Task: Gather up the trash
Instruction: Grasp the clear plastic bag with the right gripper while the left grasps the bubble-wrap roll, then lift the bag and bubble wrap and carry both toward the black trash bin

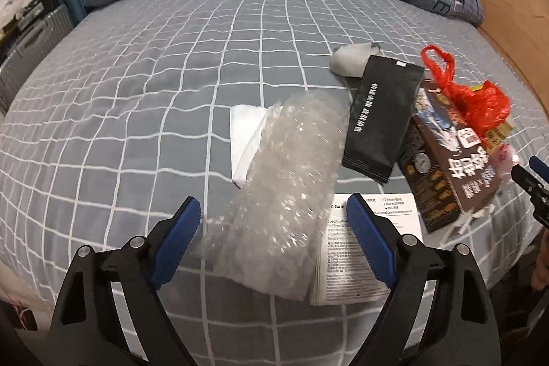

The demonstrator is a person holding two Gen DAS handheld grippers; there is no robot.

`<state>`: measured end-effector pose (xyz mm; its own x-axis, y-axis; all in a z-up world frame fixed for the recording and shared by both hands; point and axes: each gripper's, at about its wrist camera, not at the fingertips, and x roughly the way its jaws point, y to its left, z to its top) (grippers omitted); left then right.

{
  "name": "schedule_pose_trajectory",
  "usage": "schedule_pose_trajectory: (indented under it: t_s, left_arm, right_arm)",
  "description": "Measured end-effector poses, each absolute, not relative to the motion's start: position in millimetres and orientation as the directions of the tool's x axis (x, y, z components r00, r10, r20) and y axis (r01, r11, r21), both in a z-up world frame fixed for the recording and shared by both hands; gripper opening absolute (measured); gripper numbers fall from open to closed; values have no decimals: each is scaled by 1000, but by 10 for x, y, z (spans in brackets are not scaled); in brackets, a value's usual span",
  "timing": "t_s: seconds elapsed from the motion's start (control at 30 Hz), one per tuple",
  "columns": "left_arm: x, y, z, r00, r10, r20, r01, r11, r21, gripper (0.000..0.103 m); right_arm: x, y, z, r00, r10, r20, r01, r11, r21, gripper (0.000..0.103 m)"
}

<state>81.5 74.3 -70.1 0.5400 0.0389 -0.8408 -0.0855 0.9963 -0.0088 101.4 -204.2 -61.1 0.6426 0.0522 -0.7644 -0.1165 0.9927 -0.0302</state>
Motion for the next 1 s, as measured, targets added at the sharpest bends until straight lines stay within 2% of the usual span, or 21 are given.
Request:
schedule_pose_trajectory:
  t_s: [0.07, 0.17, 0.27, 0.33, 0.6, 1.0]
  left_arm:
    - [861, 758, -710, 539, 35, -842, -86, 996, -14, 85]
    - [928, 800, -744, 535, 3, -845, -90, 994, -54, 77]
    - [995, 818, -777, 530, -29, -848, -83, 993, -86, 67]
    - [1023, 820, -782, 527, -46, -849, -74, 992, -99, 55]
    - [1065, 738, -788, 518, -48, -854, -44, 996, -83, 35]
    - [950, 738, -552, 563, -33, -826, -62, 995, -82, 32]
  right_arm:
    - [1054, -2045, -652, 636, 53, -770, -116, 993, -27, 79]
    - [1093, -2034, -718, 624, 61, -779, -124, 992, -21, 74]
    - [1097, -2013, -733, 621, 64, -781, -129, 991, -21, 68]
    - [1095, -1997, -735, 624, 63, -779, -133, 991, -26, 64]
    - [1117, -2014, -726, 621, 71, -781, -127, 992, -10, 54]
    - [1061, -2034, -521, 653, 59, -755, -111, 994, -18, 52]
